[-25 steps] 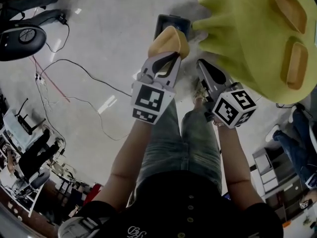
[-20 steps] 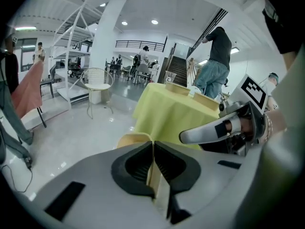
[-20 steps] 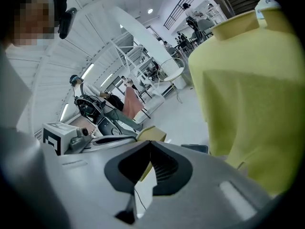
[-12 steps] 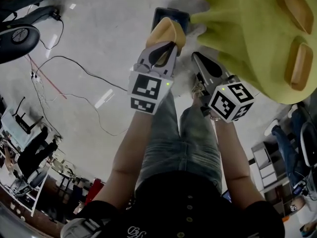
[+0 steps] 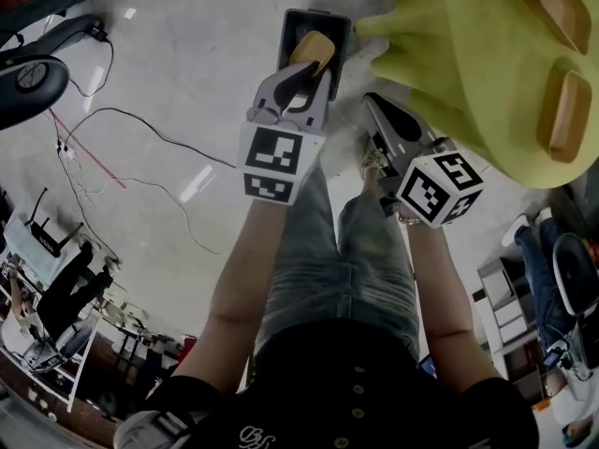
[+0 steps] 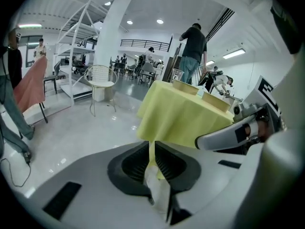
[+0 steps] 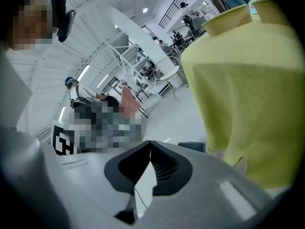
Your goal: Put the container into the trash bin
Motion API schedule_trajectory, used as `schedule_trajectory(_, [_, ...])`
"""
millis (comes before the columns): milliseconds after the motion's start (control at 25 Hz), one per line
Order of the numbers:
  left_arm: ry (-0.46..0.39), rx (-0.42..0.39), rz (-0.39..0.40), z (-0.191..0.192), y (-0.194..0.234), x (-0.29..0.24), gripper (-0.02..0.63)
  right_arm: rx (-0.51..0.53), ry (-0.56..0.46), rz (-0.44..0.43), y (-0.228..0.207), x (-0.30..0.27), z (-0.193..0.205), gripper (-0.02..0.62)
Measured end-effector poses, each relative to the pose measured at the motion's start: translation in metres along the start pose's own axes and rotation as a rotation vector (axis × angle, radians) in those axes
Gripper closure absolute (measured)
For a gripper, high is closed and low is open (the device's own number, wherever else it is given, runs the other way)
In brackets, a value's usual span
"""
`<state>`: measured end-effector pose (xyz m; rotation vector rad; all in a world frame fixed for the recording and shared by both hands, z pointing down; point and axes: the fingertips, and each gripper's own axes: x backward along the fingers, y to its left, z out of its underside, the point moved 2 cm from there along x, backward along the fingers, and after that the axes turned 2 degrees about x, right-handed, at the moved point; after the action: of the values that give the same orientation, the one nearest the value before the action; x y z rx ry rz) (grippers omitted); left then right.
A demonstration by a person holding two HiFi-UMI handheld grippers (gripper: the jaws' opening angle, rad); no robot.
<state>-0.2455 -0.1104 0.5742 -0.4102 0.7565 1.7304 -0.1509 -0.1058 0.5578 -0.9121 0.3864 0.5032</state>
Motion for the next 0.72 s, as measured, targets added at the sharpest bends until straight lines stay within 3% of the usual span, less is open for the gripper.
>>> schedule_trajectory(720, [-0.058, -0.029, 0.118, -0.04, -0.052, 0.028, 0.581, 0.082, -0.099, -0.025, 0.025, 0.048, -0.036, 0.591])
